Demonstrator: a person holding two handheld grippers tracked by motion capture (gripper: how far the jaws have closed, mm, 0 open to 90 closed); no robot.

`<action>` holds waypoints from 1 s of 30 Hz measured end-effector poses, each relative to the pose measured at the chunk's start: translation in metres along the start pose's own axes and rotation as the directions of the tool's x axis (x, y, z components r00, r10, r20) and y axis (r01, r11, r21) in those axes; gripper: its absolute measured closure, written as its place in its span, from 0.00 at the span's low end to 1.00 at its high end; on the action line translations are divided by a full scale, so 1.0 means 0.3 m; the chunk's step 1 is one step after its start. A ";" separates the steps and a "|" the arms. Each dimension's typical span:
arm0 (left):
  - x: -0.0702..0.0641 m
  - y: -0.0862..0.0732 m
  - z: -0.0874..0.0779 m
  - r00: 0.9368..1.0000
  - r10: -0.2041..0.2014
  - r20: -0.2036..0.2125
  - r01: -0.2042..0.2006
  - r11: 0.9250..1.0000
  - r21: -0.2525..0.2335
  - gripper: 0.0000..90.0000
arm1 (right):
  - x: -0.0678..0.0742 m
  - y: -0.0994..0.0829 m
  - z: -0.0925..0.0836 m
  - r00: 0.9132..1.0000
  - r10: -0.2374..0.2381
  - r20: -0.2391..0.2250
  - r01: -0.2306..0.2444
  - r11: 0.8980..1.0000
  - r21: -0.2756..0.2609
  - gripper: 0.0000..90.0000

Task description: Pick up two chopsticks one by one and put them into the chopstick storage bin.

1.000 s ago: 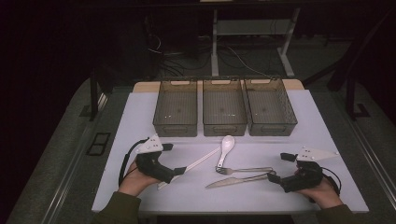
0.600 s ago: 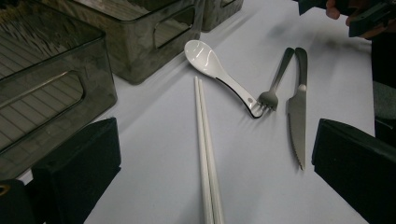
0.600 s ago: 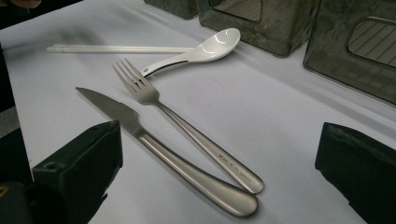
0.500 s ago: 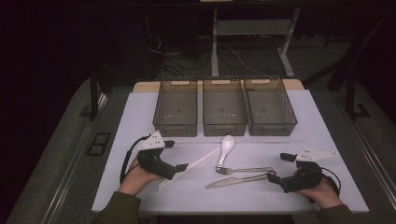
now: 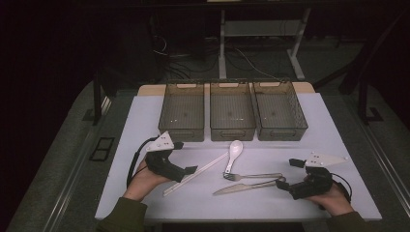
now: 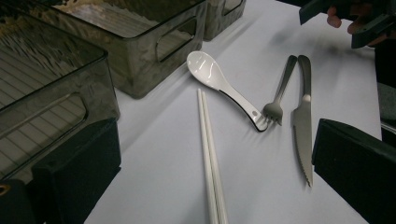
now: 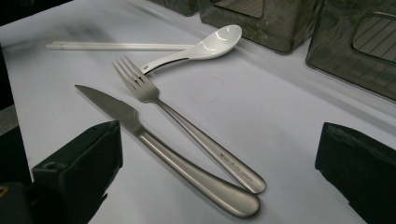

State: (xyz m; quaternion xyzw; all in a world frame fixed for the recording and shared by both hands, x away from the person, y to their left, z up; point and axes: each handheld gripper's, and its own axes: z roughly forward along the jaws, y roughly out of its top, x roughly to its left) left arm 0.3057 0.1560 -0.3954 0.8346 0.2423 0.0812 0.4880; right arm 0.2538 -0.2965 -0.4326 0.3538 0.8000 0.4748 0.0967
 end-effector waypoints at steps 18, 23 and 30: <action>0.010 0.027 0.085 1.000 0.003 0.012 -0.003 1.000 0.024 0.10 | -0.001 -0.001 0.002 1.000 0.000 -0.001 0.000 1.000 0.002 0.01; 0.008 0.013 0.096 1.000 -0.014 0.007 0.014 0.999 0.040 0.21 | 0.001 0.000 0.000 1.000 0.000 -0.002 0.000 1.000 0.000 0.01; 0.008 -0.003 0.101 1.000 -0.021 0.023 0.020 0.998 0.059 0.37 | 0.000 0.000 0.000 1.000 0.000 -0.002 0.000 1.000 -0.001 0.01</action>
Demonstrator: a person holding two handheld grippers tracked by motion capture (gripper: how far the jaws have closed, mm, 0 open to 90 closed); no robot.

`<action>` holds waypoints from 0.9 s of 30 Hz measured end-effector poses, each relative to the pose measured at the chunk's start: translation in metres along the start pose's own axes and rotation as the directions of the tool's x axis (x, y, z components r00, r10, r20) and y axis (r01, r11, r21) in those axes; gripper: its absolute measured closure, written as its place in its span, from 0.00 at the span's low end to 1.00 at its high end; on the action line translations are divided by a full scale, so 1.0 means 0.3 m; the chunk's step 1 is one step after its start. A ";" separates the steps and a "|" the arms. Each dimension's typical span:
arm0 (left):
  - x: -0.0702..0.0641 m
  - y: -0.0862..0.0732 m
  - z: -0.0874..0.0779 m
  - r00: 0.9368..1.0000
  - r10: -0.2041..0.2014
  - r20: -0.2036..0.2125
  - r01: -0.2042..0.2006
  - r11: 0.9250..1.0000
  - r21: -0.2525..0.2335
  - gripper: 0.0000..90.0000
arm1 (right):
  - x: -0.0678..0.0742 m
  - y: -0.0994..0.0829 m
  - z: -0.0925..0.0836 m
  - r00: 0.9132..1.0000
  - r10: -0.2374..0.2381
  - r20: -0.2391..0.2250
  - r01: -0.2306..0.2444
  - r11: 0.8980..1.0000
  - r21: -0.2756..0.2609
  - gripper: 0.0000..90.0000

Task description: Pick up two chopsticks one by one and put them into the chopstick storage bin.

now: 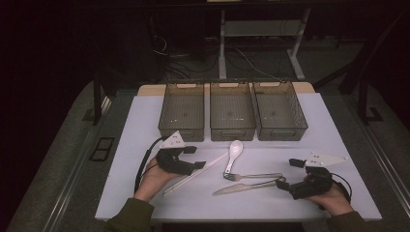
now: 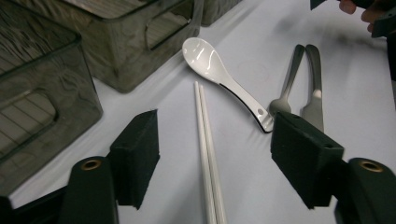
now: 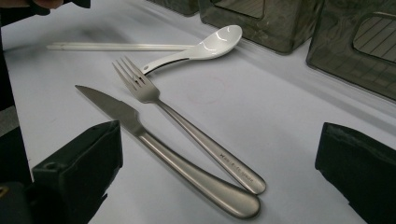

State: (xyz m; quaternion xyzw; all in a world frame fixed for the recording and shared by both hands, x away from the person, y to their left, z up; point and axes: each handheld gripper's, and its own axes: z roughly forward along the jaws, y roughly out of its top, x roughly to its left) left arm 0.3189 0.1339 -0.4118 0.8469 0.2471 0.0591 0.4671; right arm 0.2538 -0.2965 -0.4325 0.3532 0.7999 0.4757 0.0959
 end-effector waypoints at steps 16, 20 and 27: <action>-0.002 -0.027 0.028 1.000 0.006 0.004 -0.006 0.994 0.112 0.64 | 0.000 0.000 0.002 1.000 -0.003 0.001 0.003 1.000 0.004 0.01; -0.001 -0.032 0.036 1.000 0.003 -0.003 -0.003 0.990 0.138 0.69 | 0.001 0.000 0.001 1.000 0.000 0.001 0.000 1.000 0.006 0.01; 0.002 -0.049 0.044 1.000 -0.015 -0.008 0.016 0.984 0.179 0.78 | 0.001 -0.001 0.001 1.000 -0.003 0.002 0.003 1.000 0.007 0.01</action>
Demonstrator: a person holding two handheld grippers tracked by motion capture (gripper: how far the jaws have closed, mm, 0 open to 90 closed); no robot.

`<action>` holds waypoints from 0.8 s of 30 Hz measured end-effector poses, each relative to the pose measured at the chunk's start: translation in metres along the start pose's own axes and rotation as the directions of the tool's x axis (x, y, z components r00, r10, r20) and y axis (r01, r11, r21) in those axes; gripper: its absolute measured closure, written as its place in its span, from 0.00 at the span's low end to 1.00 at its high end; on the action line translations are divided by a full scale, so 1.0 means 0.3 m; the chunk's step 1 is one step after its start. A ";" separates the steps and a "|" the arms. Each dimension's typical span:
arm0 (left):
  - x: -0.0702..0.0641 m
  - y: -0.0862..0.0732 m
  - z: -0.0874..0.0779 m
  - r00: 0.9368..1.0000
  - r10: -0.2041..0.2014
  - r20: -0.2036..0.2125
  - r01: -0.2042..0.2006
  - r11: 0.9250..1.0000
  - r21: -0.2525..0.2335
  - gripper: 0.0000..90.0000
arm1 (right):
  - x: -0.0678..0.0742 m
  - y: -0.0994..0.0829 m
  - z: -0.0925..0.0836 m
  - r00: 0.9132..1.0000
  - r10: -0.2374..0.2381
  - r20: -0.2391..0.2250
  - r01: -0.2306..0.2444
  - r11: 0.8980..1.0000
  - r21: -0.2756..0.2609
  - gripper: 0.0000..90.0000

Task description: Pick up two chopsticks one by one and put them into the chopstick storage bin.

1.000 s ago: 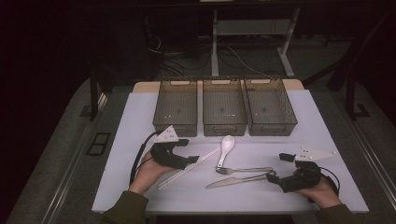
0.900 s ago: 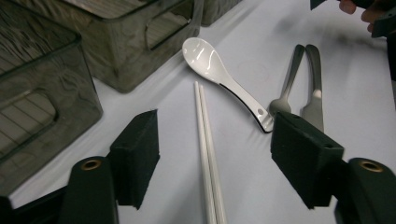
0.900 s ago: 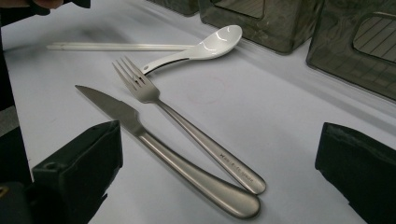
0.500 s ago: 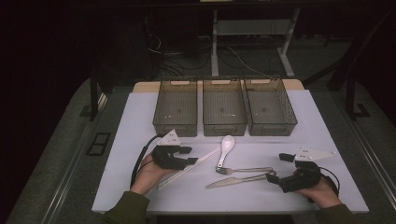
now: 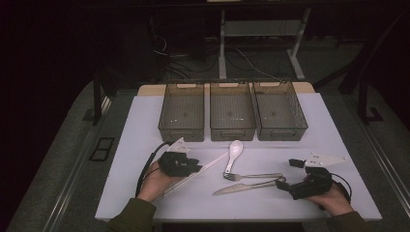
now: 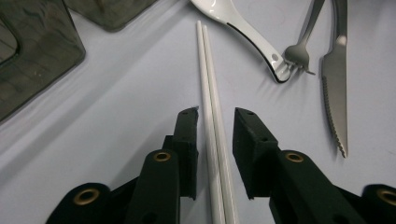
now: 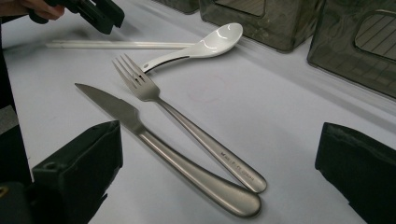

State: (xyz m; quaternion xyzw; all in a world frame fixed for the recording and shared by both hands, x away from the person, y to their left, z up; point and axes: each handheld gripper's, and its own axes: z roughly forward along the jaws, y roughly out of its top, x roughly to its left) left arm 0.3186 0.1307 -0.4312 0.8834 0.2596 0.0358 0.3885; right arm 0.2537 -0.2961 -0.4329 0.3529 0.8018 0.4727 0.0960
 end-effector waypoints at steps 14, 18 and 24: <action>0.006 -0.008 0.018 1.000 -0.015 0.011 0.015 0.999 0.051 0.87 | 0.000 0.000 0.001 1.000 0.000 0.001 0.000 1.000 0.003 0.01; 0.007 -0.008 0.019 1.000 -0.014 0.014 0.013 0.998 0.058 0.88 | 0.000 0.000 0.001 1.000 0.000 0.001 0.000 1.000 0.003 0.01; 0.006 -0.008 0.024 1.000 -0.018 0.015 0.017 0.998 0.065 0.90 | 0.000 0.000 0.001 1.000 0.000 0.001 0.000 1.000 0.003 0.01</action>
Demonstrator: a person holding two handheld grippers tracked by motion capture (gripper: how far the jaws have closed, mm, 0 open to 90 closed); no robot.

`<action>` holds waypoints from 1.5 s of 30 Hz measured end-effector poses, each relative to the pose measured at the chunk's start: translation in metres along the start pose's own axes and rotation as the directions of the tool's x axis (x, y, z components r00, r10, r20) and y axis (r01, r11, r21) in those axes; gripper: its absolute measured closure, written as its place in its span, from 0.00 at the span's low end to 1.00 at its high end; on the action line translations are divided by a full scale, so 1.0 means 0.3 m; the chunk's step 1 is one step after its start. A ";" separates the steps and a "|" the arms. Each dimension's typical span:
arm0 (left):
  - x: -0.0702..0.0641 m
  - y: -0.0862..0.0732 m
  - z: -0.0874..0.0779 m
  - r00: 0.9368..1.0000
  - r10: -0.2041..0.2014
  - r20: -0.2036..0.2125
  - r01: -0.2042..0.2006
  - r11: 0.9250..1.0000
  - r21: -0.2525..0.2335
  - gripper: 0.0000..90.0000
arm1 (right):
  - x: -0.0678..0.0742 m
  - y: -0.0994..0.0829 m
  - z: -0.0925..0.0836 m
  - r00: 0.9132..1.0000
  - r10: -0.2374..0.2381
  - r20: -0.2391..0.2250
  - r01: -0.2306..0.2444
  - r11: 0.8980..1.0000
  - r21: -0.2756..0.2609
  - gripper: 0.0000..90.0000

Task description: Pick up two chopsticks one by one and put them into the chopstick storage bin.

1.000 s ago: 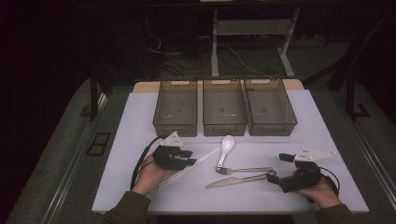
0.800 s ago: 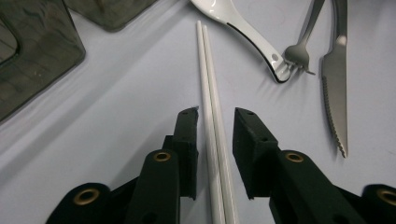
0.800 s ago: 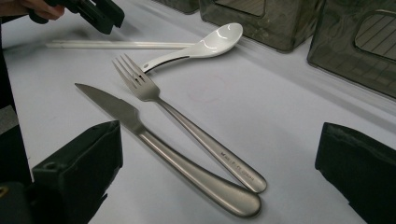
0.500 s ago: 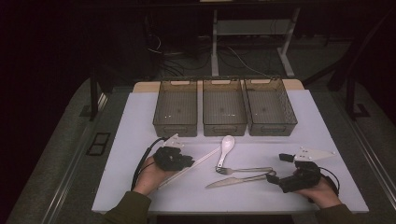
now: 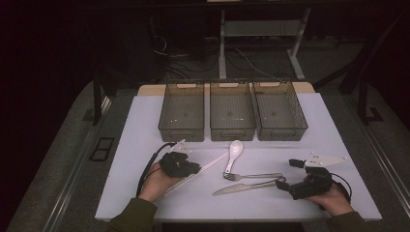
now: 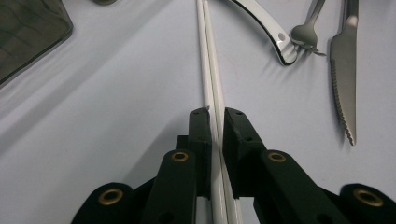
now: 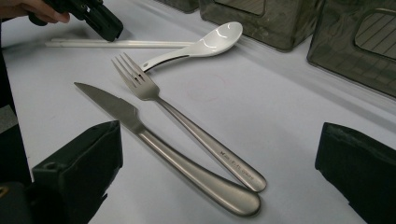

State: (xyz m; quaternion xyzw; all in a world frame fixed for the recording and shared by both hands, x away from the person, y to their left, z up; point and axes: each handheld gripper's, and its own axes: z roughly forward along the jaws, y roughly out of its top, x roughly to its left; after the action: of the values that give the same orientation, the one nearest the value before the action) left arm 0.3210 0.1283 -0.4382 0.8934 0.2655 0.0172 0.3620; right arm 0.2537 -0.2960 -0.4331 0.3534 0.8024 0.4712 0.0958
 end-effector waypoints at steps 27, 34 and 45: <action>-0.013 -0.020 0.010 0.994 0.081 -0.080 -0.081 0.997 0.005 0.90 | 0.002 0.000 0.000 1.000 -0.001 -0.003 0.001 1.000 0.001 0.01; -0.016 -0.032 0.011 0.992 0.091 -0.091 -0.092 0.996 -0.017 0.92 | 0.003 0.000 -0.001 1.000 0.000 -0.004 0.000 1.000 0.002 0.01; -0.011 -0.033 0.010 0.994 0.074 -0.079 -0.076 0.997 -0.026 0.94 | 0.004 0.000 -0.004 1.000 0.002 -0.007 -0.002 1.000 0.000 0.01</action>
State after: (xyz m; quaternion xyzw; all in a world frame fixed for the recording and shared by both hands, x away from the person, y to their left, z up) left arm 0.3142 0.1308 -0.4463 0.8959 0.2455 0.0696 0.3636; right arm 0.2522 -0.2960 -0.4321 0.3523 0.8025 0.4727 0.0924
